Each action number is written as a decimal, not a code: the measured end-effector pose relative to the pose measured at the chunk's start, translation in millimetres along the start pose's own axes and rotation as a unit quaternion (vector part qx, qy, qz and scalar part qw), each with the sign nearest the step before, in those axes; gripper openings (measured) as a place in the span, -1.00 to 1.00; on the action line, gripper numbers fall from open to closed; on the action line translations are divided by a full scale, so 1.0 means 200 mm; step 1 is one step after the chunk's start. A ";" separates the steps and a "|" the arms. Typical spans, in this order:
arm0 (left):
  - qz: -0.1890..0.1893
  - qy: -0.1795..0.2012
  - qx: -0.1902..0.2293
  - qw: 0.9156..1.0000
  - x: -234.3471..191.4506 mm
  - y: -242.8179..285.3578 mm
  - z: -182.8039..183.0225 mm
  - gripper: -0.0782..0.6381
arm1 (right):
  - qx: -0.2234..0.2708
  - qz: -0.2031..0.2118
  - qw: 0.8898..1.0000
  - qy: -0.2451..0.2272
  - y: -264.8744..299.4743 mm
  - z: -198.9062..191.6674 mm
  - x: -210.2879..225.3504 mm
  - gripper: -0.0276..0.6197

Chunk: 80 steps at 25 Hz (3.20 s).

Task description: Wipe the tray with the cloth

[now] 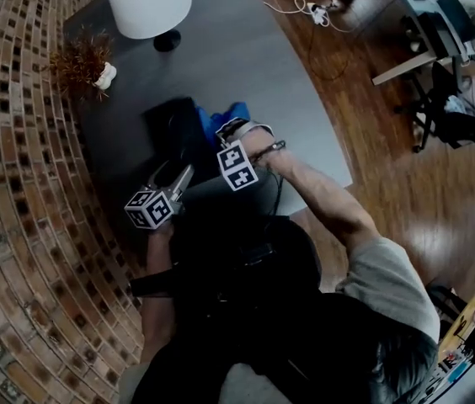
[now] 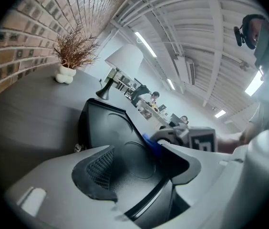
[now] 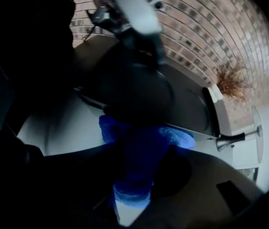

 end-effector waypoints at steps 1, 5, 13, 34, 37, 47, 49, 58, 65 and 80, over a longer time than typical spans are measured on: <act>0.001 0.002 0.000 1.000 0.00 0.00 0.00 0.06 | 0.000 0.010 1.000 -0.014 -0.05 0.04 -0.12 -0.47; -0.005 -0.005 0.015 1.000 0.02 -0.01 0.00 0.06 | 0.066 0.099 0.993 -0.013 -0.26 0.19 -0.53 -0.47; 0.019 -0.261 0.189 0.946 0.06 -0.43 -0.15 0.04 | 0.005 -0.085 0.963 0.257 -0.31 -0.39 0.36 -0.47; 0.026 -0.449 0.304 0.840 -0.17 -0.43 -0.19 0.05 | -0.025 0.103 0.994 0.025 0.21 -0.15 0.91 -0.51; 0.050 -0.416 0.308 0.854 -0.37 -0.44 -0.01 0.05 | -0.019 0.127 0.990 0.059 0.13 -0.25 0.68 -0.51; 0.028 -0.167 0.175 0.970 -0.50 -0.24 0.50 0.05 | 0.033 0.049 0.946 0.318 -0.12 -0.20 0.03 -0.50; 0.041 -0.091 0.133 0.986 -0.32 -0.26 0.45 0.05 | 0.043 0.025 0.935 0.351 -0.15 -0.25 0.00 -0.50; 0.076 0.070 -0.022 0.994 -0.09 -0.14 0.06 0.05 | 0.008 -0.085 0.982 0.170 -0.05 -0.31 0.48 -0.50; 0.089 0.073 -0.038 0.993 -0.14 -0.12 0.03 0.06 | 0.006 -0.025 0.997 0.071 -0.21 -0.13 0.01 -0.49; 0.089 0.059 -0.018 0.994 -0.14 -0.13 0.03 0.06 | -0.032 -0.096 0.992 0.069 -0.11 -0.23 0.35 -0.49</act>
Point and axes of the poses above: the fingertips, and each gripper's own axes: y forward along the fingers, x to its right, z out of its top, the point moved 3 cm from there along -y, backward along the fingers, and after that the axes turned 5 degrees about -z, right-handed, at the moved point
